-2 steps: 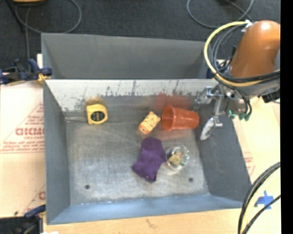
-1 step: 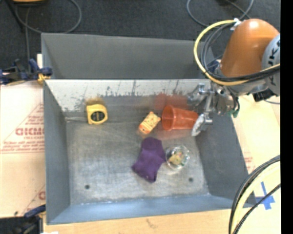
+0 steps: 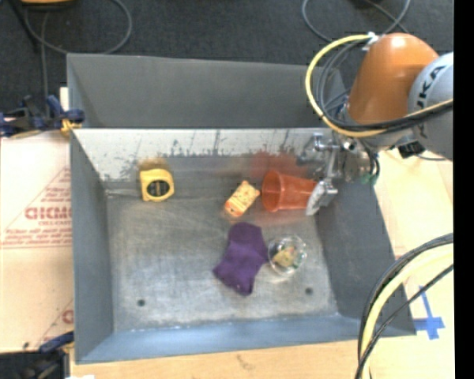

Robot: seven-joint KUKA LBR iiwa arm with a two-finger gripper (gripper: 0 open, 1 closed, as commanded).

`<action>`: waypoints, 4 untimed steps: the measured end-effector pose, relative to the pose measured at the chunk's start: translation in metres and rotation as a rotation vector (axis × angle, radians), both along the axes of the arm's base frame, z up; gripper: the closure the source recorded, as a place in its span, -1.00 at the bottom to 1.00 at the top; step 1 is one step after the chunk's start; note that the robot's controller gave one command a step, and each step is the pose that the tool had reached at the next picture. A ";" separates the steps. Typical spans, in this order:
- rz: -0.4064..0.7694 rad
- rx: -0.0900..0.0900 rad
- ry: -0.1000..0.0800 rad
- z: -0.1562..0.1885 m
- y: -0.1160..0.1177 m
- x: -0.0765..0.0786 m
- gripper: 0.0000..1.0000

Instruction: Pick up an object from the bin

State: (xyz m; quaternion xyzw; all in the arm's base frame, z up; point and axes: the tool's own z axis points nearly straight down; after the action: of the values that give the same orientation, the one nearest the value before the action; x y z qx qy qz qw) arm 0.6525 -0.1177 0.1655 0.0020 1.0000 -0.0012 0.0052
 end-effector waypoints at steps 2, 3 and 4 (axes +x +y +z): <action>-0.155 0.001 0.005 -0.081 -0.005 -0.019 1.00; -0.154 0.001 0.005 -0.081 -0.005 -0.019 1.00; -0.173 0.004 0.013 -0.030 -0.004 -0.025 1.00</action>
Offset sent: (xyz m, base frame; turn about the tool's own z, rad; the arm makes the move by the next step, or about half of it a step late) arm -0.0183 0.0100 -0.0955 0.1953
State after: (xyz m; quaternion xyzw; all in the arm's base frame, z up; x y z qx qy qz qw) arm 0.6272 -0.1214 0.1354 0.0885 0.9961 0.0003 -0.0013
